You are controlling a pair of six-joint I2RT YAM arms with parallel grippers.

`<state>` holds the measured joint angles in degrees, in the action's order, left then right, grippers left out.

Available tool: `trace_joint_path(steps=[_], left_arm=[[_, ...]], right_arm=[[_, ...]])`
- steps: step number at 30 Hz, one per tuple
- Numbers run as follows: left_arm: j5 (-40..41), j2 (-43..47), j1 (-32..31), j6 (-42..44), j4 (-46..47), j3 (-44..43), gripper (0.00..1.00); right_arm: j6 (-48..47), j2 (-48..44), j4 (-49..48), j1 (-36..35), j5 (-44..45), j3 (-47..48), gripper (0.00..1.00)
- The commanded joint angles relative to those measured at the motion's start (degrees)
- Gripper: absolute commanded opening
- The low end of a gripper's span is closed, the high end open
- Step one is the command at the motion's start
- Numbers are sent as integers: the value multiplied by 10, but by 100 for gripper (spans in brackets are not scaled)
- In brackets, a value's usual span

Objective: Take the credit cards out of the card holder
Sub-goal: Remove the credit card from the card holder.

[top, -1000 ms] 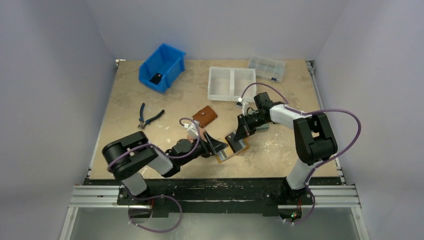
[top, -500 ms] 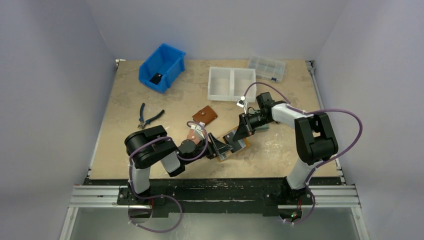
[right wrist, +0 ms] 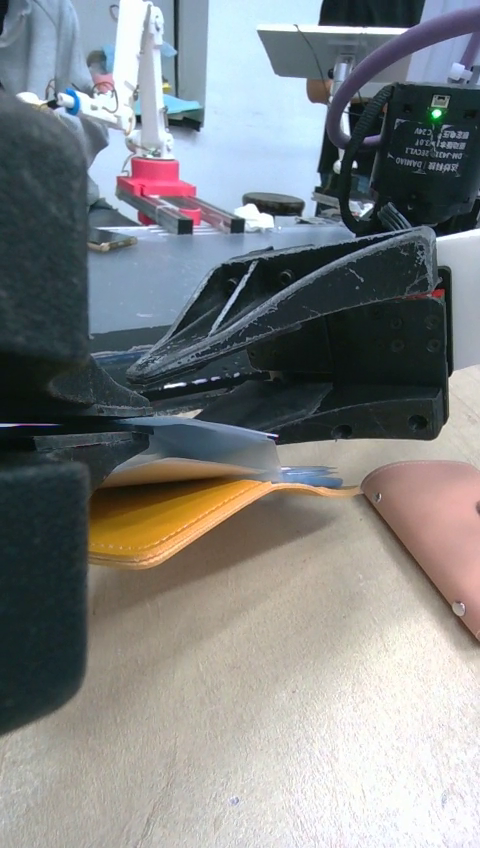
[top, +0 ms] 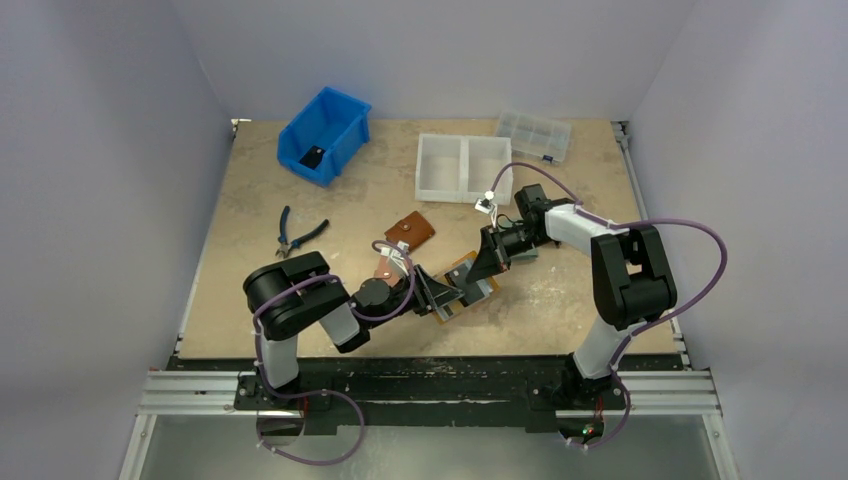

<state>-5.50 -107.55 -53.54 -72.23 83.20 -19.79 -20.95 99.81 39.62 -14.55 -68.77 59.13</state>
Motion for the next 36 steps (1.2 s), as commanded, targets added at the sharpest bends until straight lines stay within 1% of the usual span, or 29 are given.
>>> trace_joint_path(steps=[1, 10, 14, 18, 20, 21, 22, 24, 25, 26, 27, 30, 34, 36], left_arm=[[19, 17, 2, 24, 79, -7, 40], [26, 29, 2, 38, 75, -5, 37], [28, 31, 2, 43, 76, -5, 32], [26, 30, 2, 46, 80, -5, 20], [24, 29, 2, 47, 85, -4, 10], [23, 28, 2, 47, 88, -5, 2], [21, 26, 2, 48, 91, -5, 0], [19, 22, 3, 49, 96, -4, 0], [19, 20, 3, 48, 100, -2, 0], [19, 17, 3, 48, 104, 1, 0], [19, 14, 3, 47, 109, 4, 0], [19, 6, 3, 45, 123, 13, 0], [15, -3, 5, 41, 134, 17, 0], [14, -5, 6, 39, 138, 19, 0]], right_arm=[[-22, -8, 28, 1, -49, 21, 0], [-30, -4, 36, 1, -51, 23, 0], [-31, -4, 37, 1, -52, 23, 0], [-31, -3, 37, 1, -51, 24, 0], [-31, -3, 37, 1, -49, 24, 0], [-31, -2, 36, 1, -47, 24, 0], [-29, -2, 34, 1, -46, 24, 0], [-23, -2, 28, 1, -40, 24, 0], [-18, -3, 23, 1, -35, 22, 2], [-13, -3, 18, 2, -29, 22, 8], [-8, -3, 14, 2, -25, 21, 12], [0, -3, 4, 5, -16, 19, 20], [2, -1, 3, 7, -11, 19, 29], [2, -2, 3, 9, -11, 18, 31]])
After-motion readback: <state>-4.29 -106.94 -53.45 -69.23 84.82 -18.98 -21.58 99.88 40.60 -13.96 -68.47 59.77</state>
